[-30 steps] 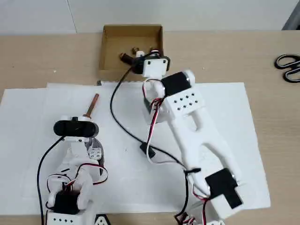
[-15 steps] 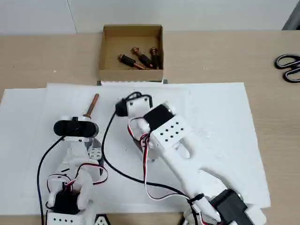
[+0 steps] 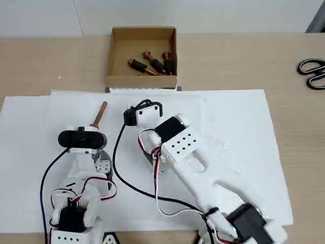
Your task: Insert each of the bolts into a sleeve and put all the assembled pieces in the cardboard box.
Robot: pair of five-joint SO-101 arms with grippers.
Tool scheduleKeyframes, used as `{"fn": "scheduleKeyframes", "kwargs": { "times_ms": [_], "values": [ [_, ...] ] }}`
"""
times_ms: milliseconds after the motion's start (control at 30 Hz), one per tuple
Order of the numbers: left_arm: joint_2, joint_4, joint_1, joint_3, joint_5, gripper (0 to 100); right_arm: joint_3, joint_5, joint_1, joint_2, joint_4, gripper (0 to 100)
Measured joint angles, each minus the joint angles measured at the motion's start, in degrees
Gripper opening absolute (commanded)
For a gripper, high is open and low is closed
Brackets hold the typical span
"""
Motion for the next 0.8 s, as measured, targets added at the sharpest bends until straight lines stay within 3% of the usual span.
{"fn": "scheduleKeyframes", "kwargs": {
  "times_ms": [300,533,800],
  "values": [
    [0.0,0.0,0.0,0.4,0.0,1,0.2,1.5,-0.6,5.6,-7.0,25.2],
    [0.0,0.0,-7.3,0.4,0.3,1,0.2,3.7,-0.6,7.7,-8.6,25.1],
    [0.0,0.0,-7.9,0.4,0.3,1,0.5,4.1,-0.6,8.1,-10.3,23.6]
  ]
}}
